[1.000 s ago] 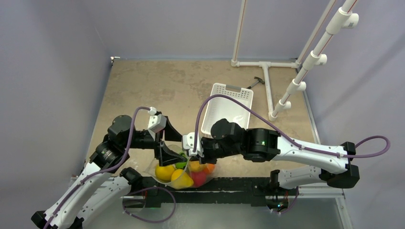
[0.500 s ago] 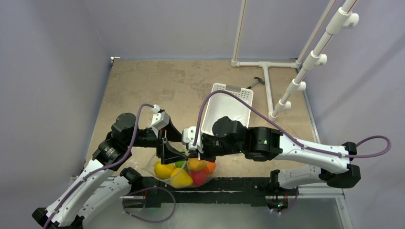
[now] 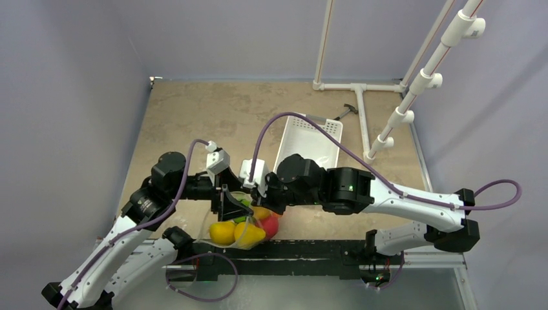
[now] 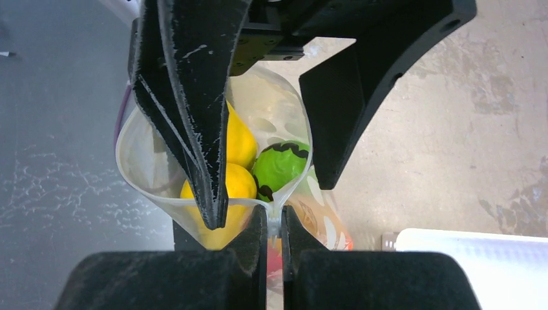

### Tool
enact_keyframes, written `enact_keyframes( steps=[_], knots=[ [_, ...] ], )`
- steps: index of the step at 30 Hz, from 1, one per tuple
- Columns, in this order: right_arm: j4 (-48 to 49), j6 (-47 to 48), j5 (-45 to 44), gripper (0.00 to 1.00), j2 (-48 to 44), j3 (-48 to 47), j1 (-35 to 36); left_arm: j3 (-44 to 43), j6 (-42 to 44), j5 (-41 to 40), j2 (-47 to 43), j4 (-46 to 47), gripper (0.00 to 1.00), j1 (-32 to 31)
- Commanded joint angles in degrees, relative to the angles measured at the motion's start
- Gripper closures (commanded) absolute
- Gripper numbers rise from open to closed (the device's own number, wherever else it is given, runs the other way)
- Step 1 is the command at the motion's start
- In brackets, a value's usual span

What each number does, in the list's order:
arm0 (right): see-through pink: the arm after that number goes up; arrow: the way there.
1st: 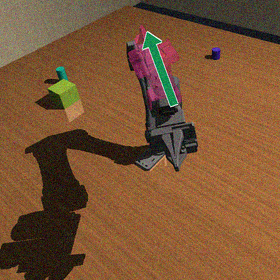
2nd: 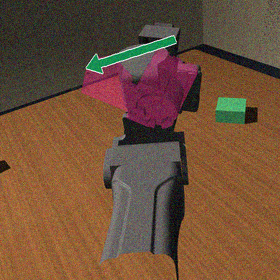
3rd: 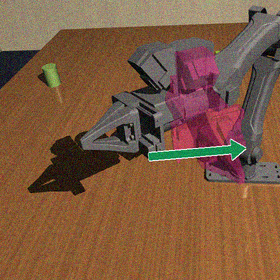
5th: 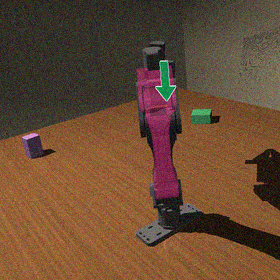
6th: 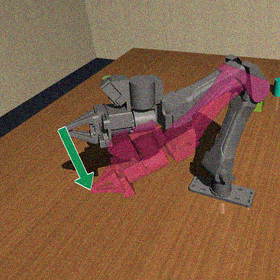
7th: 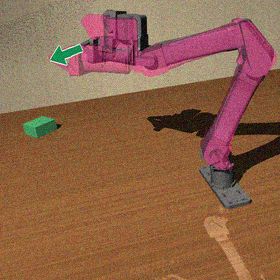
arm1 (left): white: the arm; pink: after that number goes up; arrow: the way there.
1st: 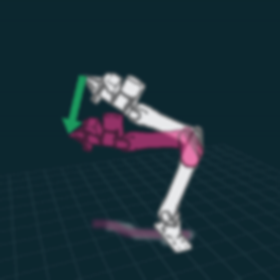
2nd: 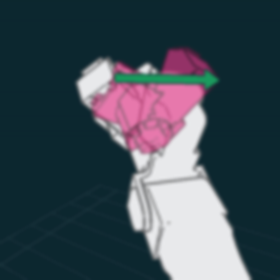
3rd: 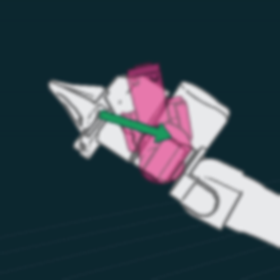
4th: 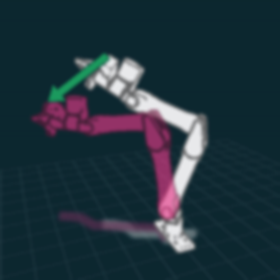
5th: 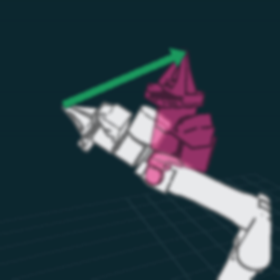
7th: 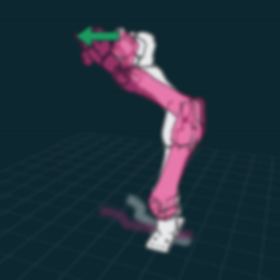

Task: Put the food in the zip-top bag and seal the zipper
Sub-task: Adjust the zipper food storage bag at the center of the board.

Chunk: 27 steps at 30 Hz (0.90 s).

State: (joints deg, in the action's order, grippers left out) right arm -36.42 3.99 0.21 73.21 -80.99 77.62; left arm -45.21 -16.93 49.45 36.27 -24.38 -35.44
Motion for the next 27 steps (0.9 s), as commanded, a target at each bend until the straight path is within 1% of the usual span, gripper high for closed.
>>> enact_keyframes(
  steps=[1,11,20,22,27],
  knots=[
    [1.98,-3.53,-3.63,1.00,-0.83,-4.44,-0.02,-3.66,2.03,-2.07,-0.10,-3.44,0.27,-0.41],
    [0.81,-8.13,-7.02,1.00,2.36,-7.86,-0.02,-6.78,2.84,-4.63,1.98,-6.46,0.25,-0.36],
    [-1.59,-13.63,-10.87,1.00,7.10,-12.45,-0.02,-10.74,5.15,-10.91,3.73,-12.17,0.25,-0.33],
    [-1.83,-14.39,-12.26,1.00,7.21,-13.25,-0.02,-10.95,5.41,-12.10,3.48,-13.01,0.26,-0.38],
    [-2.96,-16.25,-15.50,1.00,7.09,-16.03,-0.02,-10.47,5.63,-12.63,3.20,-13.67,0.33,-0.41]
  ],
)
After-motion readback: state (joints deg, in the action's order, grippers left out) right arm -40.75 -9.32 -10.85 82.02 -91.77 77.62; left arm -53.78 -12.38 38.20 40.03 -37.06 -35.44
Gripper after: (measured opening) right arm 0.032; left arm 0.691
